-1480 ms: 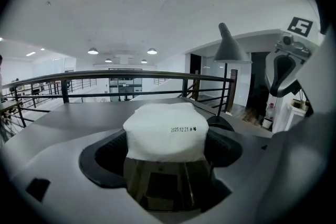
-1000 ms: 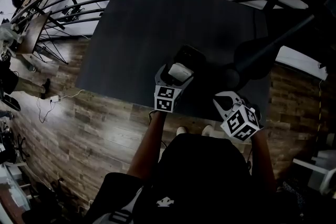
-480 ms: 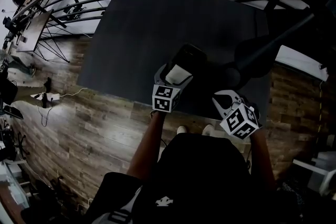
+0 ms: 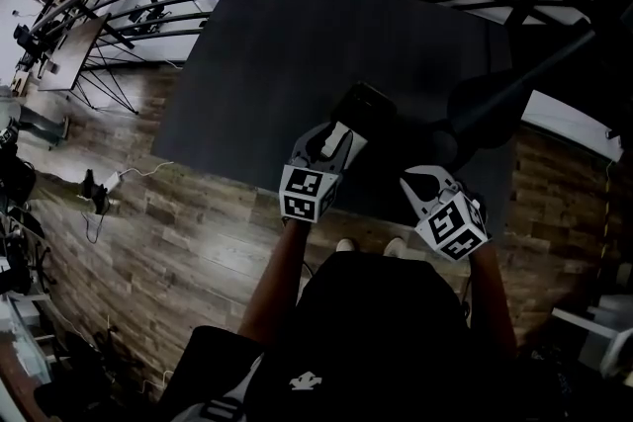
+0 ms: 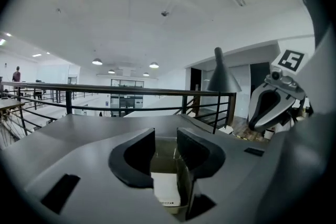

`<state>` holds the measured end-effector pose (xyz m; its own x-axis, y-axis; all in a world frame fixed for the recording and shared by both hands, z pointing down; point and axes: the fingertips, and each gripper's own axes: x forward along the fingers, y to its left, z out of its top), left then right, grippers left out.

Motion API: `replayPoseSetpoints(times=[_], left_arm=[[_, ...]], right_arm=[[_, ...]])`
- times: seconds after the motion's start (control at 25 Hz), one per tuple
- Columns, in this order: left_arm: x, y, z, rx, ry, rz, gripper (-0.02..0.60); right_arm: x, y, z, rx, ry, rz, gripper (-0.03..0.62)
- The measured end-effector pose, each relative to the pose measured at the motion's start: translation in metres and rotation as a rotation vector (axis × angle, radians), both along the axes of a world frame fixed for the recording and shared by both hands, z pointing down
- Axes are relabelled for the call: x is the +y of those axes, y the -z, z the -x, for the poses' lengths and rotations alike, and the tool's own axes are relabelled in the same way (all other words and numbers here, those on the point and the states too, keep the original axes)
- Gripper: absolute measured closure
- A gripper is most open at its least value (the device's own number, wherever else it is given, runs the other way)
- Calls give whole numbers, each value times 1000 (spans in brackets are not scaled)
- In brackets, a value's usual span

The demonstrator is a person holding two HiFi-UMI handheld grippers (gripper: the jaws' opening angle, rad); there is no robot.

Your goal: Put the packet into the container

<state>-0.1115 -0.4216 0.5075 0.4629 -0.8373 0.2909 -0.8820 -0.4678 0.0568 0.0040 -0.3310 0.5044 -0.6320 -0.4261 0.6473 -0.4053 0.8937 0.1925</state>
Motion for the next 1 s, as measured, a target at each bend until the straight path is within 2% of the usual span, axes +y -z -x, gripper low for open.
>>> replayPoseSetpoints(times=[0.16, 0.4, 0.6, 0.72, 1.0], left_arm=[[12, 37, -4, 46, -18, -88, 514], [36, 77, -20, 87, -61, -189, 553], [52, 90, -27, 122, -89, -203, 575], [58, 97, -36, 108, -126, -217, 575], [65, 105, -48, 101, -156, -230, 575]], right_arm=[[-7, 17, 4, -103, -54, -22, 589], [-16, 39, 16, -245, -114, -61, 589], [-24, 56, 16, -344, -179, -98, 589], [-31, 66, 8, -414, -223, -138, 589], [-33, 87, 8, -512, -243, -177, 589]])
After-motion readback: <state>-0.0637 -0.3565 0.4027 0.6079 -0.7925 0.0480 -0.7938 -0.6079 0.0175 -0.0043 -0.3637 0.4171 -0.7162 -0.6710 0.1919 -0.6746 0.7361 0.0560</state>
